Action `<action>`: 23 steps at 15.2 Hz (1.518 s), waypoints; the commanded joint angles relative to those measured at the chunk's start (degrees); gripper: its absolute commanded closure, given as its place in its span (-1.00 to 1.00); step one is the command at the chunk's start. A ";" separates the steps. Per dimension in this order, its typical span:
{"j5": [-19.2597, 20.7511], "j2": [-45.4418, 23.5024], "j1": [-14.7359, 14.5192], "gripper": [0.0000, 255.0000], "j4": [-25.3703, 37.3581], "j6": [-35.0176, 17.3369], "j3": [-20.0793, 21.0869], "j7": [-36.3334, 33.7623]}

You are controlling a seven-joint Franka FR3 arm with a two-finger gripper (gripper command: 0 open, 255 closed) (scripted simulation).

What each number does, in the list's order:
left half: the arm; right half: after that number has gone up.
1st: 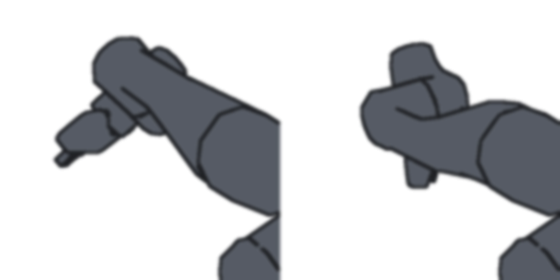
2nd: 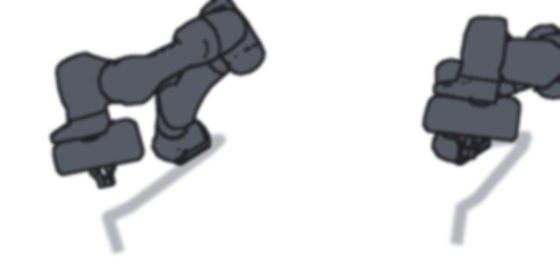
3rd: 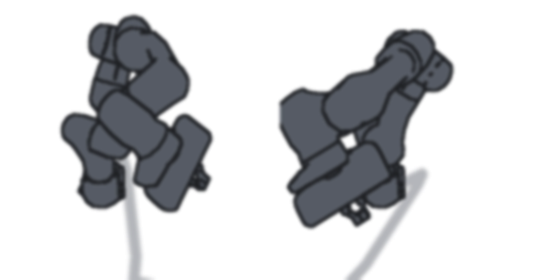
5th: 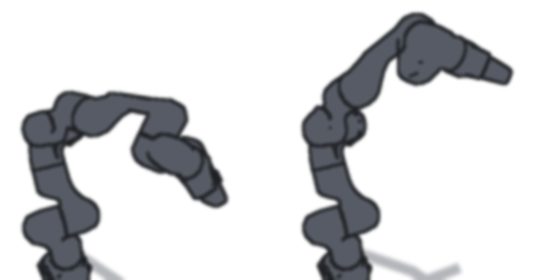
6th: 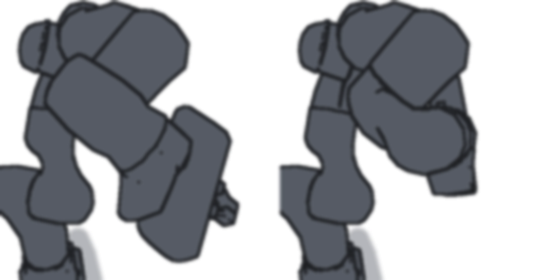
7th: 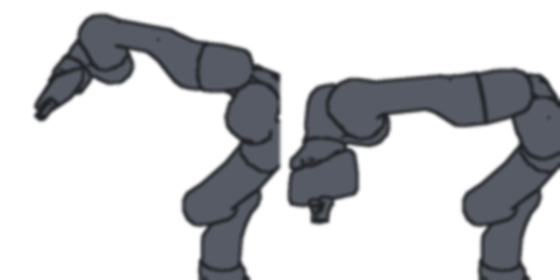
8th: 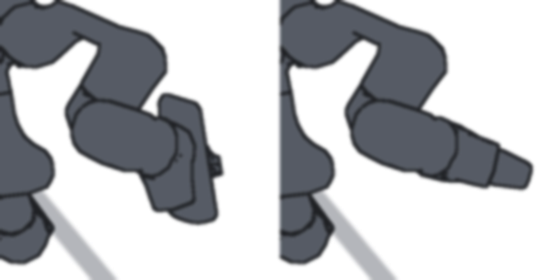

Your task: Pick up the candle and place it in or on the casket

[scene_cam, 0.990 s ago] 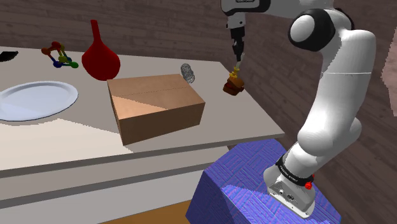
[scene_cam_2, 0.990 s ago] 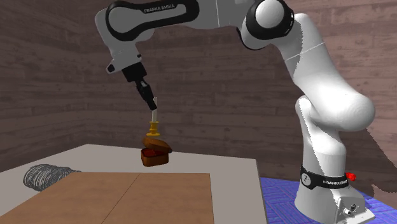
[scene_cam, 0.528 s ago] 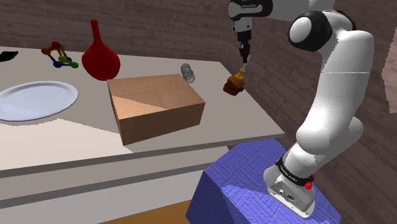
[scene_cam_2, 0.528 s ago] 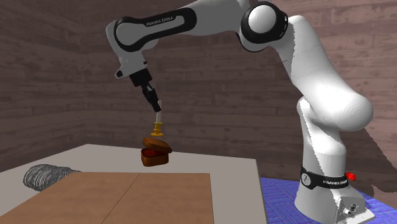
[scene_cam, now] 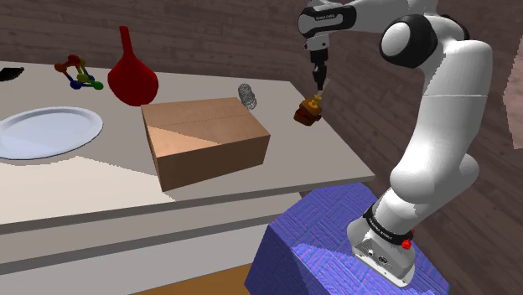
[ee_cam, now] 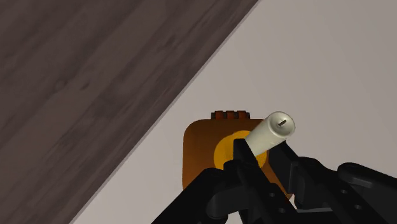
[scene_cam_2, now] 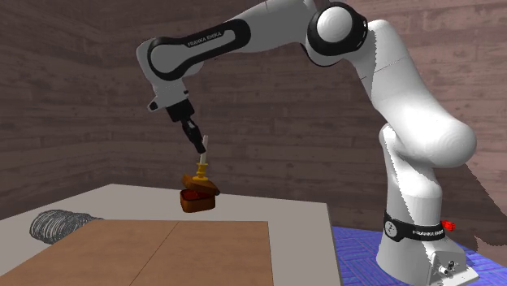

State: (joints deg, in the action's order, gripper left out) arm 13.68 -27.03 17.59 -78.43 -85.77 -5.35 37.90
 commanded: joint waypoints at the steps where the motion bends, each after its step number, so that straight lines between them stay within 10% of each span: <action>1: -0.16 -0.56 0.09 1.00 -1.96 -2.16 0.13 -0.29; 9: -0.15 -0.56 0.11 1.00 -1.96 -2.16 0.16 -0.30; 10: -0.15 -0.49 0.06 -1.00 -2.06 -2.17 0.18 -0.37; 23: -0.49 -4.32 -0.70 -1.00 10.53 6.62 0.34 0.72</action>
State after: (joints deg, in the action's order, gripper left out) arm 13.19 -31.29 16.88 -68.10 -79.29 -5.00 38.57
